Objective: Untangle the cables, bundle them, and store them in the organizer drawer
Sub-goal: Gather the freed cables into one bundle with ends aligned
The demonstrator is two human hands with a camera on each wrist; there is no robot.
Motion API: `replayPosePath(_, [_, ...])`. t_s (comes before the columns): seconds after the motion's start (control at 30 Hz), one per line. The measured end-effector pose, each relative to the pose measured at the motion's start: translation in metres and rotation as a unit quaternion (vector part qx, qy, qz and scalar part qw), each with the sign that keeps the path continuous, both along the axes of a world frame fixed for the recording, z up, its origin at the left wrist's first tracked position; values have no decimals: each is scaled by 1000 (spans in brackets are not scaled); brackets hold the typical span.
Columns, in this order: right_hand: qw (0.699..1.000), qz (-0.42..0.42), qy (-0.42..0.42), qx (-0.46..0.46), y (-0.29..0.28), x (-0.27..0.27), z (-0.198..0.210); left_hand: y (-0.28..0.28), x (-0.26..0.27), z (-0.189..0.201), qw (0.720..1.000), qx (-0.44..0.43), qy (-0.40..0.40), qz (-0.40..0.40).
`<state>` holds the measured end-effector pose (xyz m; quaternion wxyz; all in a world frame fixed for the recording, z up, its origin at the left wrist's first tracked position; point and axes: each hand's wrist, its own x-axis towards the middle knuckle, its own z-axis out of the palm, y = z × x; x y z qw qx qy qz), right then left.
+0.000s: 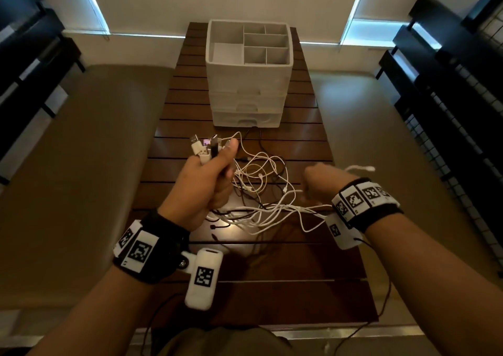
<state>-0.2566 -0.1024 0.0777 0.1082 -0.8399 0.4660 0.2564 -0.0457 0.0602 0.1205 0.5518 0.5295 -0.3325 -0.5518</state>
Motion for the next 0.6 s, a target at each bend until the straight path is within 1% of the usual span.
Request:
replayPosePath(0.07, [998,-2,36,44,5,-4,-4,3,-2,0,998,3,50,-22])
replayPosePath(0.1, [997,-8,22,74,6,-5,-2,4,-3,-2,997,4,66,-28])
replayPosePath(0.13, [994,-19,-15,109,4,-6,0,5,-4,-5,997,5,74,-33])
replayPosePath(0.17, [987,-33,-69,139,-1,-6,1,6,-4,-8,996,4,76,-39])
replayPosePath(0.2, [981,-39,-130,141,-4,-3,4,7,-5,-10,996,3,74,-46])
replayPosePath(0.23, [975,-39,-190,105,-7,1,4,8,-6,-13,996,5,73,-53])
replayPosePath(0.27, [968,-39,-245,49,-9,6,3,9,-6,-15,995,10,74,-59])
replayPosePath(0.3, [956,-44,-289,10,-10,12,-2,10,-7,-16,995,17,80,-64])
replayPosePath(0.33, [949,-54,-310,16,-9,18,-7,12,-7,-17,993,21,89,-69])
replayPosePath(0.37, [951,-54,-297,59,-6,25,-15,13,-7,-18,992,22,96,-73])
replayPosePath(0.43, [966,-45,-196,163,3,40,-34,15,-7,-18,991,23,102,-79])
replayPosePath(0.47, [972,-37,-141,183,7,45,-41,15,-6,-19,991,20,103,-83])
replayPosePath(0.5, [978,-32,-109,174,8,50,-51,16,-5,-19,991,17,104,-86])
replayPosePath(0.53, [983,-36,-98,150,8,53,-58,16,-5,-19,991,14,105,-87])
replayPosePath(0.6, [986,-80,-103,100,2,57,-70,16,-2,-19,991,9,102,-89])
